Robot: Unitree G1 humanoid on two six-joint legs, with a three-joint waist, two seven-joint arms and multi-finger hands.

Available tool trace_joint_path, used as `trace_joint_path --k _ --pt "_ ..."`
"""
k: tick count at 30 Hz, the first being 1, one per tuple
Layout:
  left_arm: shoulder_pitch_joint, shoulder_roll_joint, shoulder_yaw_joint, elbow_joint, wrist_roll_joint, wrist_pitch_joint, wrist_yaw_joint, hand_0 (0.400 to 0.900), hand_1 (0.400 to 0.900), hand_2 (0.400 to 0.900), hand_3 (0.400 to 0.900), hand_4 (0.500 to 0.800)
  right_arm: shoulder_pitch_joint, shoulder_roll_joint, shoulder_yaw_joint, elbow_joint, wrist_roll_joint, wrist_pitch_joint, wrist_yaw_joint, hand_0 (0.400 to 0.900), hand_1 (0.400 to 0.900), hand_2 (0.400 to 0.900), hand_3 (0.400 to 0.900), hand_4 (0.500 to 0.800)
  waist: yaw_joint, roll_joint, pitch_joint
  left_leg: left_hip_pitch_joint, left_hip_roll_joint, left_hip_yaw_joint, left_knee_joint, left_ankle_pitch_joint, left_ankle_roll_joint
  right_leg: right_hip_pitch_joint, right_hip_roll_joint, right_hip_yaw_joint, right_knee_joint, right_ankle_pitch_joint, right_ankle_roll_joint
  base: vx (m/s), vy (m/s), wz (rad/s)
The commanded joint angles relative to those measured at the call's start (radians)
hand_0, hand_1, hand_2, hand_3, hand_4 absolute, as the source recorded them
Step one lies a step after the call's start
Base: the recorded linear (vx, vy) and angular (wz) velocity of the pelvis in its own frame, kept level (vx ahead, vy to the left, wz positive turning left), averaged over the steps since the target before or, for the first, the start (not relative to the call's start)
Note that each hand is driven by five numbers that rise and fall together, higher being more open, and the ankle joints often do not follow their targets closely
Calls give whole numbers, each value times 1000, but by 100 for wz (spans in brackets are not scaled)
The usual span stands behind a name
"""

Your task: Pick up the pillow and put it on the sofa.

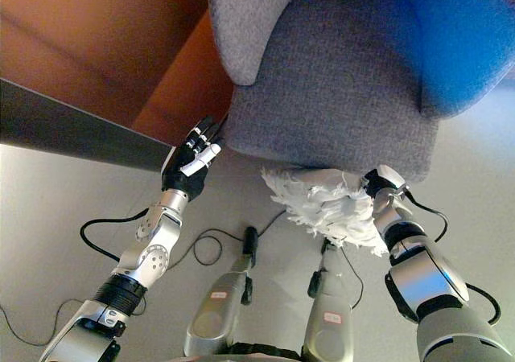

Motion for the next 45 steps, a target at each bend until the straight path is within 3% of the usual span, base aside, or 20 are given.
trace_joint_path --k 1,10,16,22,33,45 --pt "-22 43 31 -121 8 -53 -2 900 900 900 900 800 -75 -113 12 -59 19 -49 -65 400 400 400 400 500 -2 -40 15 -38 -34 -13 69 -32 15 82 -80 -11 20 -44 131 82 -7 -2" --pt "88 21 84 -84 91 6 24 900 900 900 900 800 172 -139 -41 -358 -3 -14 -56 400 400 400 400 500 -19 -104 -73 88 -3 -17 43 -37 6 204 -71 2 26 -66 136 150 -20 0" --pt "200 6 134 -85 137 67 -2 900 900 900 900 800 398 -156 -129 -616 -74 11 12 400 400 400 400 500 -35 -151 -195 180 21 -9 21 -40 3 303 -61 5 24 -82 142 239 -36 5" --pt "242 -20 154 -28 162 112 -13 900 900 900 900 800 468 -176 -196 -739 -146 20 100 400 400 400 400 500 -44 -169 -289 246 30 -4 12 -58 10 368 -51 10 24 -104 139 160 3 1" --pt "247 -40 157 48 161 122 -40 900 900 900 900 800 400 -232 -234 -781 -181 8 187 400 400 400 400 500 -47 -174 -372 295 34 -8 -13 -64 14 415 -49 12 22 -120 143 32 8 -1" --pt "230 -36 125 100 140 107 -83 900 900 900 900 800 80 -332 -150 -702 -127 18 265 400 400 400 400 500 -20 -182 -418 301 39 -14 -13 -65 9 425 -51 -6 23 -120 145 2 0 0"
